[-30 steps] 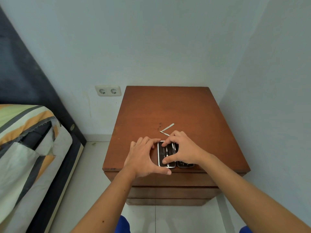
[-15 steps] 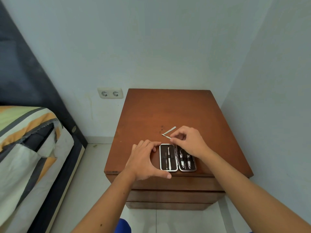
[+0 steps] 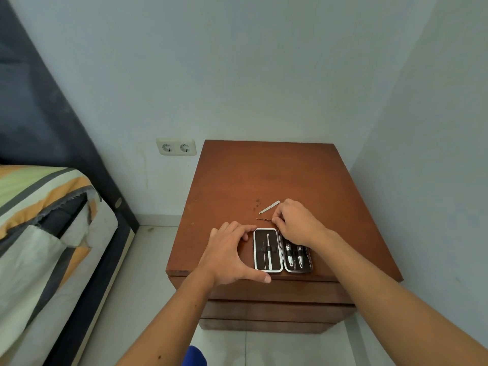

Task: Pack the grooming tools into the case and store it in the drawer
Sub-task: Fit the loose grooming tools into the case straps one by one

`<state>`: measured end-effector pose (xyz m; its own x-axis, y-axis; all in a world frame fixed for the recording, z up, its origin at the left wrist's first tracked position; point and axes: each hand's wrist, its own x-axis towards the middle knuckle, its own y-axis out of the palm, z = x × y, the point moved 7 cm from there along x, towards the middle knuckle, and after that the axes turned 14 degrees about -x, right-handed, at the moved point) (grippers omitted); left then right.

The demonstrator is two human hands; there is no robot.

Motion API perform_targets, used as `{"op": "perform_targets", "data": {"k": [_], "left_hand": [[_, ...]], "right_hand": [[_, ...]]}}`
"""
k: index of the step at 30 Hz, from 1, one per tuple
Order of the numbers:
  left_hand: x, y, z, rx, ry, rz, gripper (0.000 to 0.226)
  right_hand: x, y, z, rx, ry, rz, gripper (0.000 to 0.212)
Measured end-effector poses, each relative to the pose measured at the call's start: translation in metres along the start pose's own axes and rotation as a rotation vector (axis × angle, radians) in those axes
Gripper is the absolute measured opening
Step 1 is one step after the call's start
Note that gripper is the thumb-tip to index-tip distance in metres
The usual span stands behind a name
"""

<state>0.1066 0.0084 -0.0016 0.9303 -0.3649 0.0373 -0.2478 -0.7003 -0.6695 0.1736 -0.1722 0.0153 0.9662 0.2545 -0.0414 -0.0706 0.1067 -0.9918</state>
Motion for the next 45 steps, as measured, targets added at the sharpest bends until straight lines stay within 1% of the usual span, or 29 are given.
{"op": "perform_targets", "data": {"k": [2,6,10,13,19,21,23,28,30,37,45], "left_hand": [[0.000,0.000,-0.001,-0.003,0.001,0.001,0.118],[0.000,-0.001,0.000,-0.008,0.004,-0.011,0.118],[0.000,0.000,0.000,-0.009,0.004,-0.014,0.117],[0.000,0.001,0.000,-0.010,0.003,-0.008,0.117],[0.001,0.001,0.001,-0.002,0.000,-0.004,0.117],[0.001,0.001,0.001,0.001,0.002,-0.008,0.117],[0.001,0.001,0.001,0.004,0.006,-0.010,0.118],[0.001,0.001,0.000,0.006,0.007,-0.007,0.118],[0.001,0.001,0.000,0.009,0.007,-0.010,0.118],[0.000,0.001,-0.002,0.026,0.010,-0.014,0.119],[0.000,0.000,-0.003,0.030,0.009,-0.016,0.119]], "right_hand": [[-0.002,-0.002,-0.006,0.078,0.028,-0.002,0.015],[-0.007,-0.016,-0.022,0.359,0.109,-0.062,0.013],[-0.009,-0.009,-0.032,0.441,0.150,0.043,0.015],[-0.010,-0.002,-0.036,0.551,0.171,0.084,0.005],[-0.011,-0.003,-0.047,0.944,0.295,-0.057,0.016],[-0.011,-0.004,-0.049,1.082,0.320,-0.087,0.016],[-0.009,-0.007,-0.052,1.162,0.320,-0.121,0.014],[-0.005,-0.013,-0.054,1.141,0.308,-0.211,0.009],[-0.005,-0.015,-0.050,1.158,0.285,-0.219,0.008],[-0.008,0.003,-0.023,1.210,0.230,-0.080,0.014],[-0.009,0.006,-0.014,1.304,0.190,-0.024,0.016]]}}
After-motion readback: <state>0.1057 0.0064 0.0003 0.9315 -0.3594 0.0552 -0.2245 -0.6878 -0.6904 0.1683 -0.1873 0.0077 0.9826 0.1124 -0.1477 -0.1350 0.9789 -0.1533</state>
